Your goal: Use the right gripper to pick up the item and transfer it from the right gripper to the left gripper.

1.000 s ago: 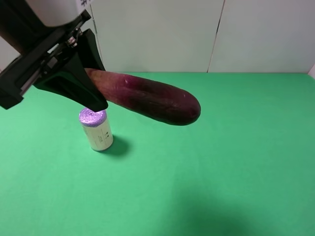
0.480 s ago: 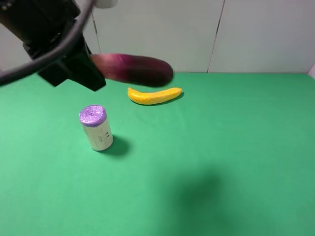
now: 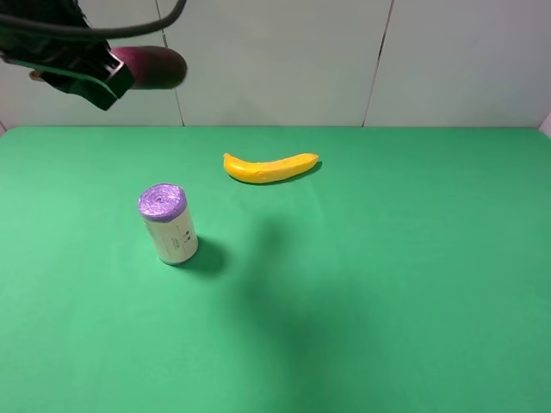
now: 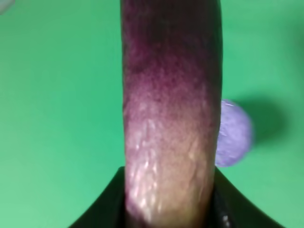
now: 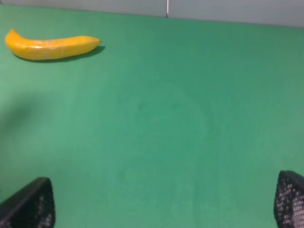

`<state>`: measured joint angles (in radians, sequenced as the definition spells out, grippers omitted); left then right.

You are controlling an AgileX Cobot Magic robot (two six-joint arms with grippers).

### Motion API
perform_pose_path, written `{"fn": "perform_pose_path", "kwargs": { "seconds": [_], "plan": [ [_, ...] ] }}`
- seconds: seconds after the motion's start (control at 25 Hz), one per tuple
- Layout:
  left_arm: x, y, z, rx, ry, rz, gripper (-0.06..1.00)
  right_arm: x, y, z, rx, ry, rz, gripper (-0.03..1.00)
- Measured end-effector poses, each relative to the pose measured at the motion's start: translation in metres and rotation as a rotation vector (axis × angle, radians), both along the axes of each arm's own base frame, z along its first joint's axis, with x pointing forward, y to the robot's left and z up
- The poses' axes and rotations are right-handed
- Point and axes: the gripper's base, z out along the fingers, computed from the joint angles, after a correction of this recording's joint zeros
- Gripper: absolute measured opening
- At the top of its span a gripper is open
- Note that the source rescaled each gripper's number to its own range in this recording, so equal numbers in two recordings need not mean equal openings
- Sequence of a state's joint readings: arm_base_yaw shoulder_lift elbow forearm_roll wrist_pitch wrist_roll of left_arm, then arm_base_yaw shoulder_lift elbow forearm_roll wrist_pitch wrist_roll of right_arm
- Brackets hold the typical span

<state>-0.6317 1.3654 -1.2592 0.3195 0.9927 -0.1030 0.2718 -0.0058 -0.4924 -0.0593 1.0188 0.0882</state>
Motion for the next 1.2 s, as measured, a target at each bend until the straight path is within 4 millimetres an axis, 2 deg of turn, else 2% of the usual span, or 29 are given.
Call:
{"fn": "perform_pose_path", "kwargs": {
  "seconds": [0.36,0.68,0.96,1.2],
  "plan": [
    [0.048,0.045,-0.024,-0.129,0.053,0.317,0.0,0.0,0.0,0.0,0.0,0.0,0.0,1.0],
    [0.072,0.061,-0.046,-0.179,0.049,0.39,0.0,0.0,0.0,0.0,0.0,0.0,0.0,1.0],
    [0.088,0.057,-0.092,-0.171,0.082,0.383,0.0,0.0,0.0,0.0,0.0,0.0,0.0,1.0],
    [0.085,0.056,-0.138,-0.173,0.106,0.37,0.0,0.0,0.0,0.0,0.0,0.001,0.0,1.0]
  ]
}}
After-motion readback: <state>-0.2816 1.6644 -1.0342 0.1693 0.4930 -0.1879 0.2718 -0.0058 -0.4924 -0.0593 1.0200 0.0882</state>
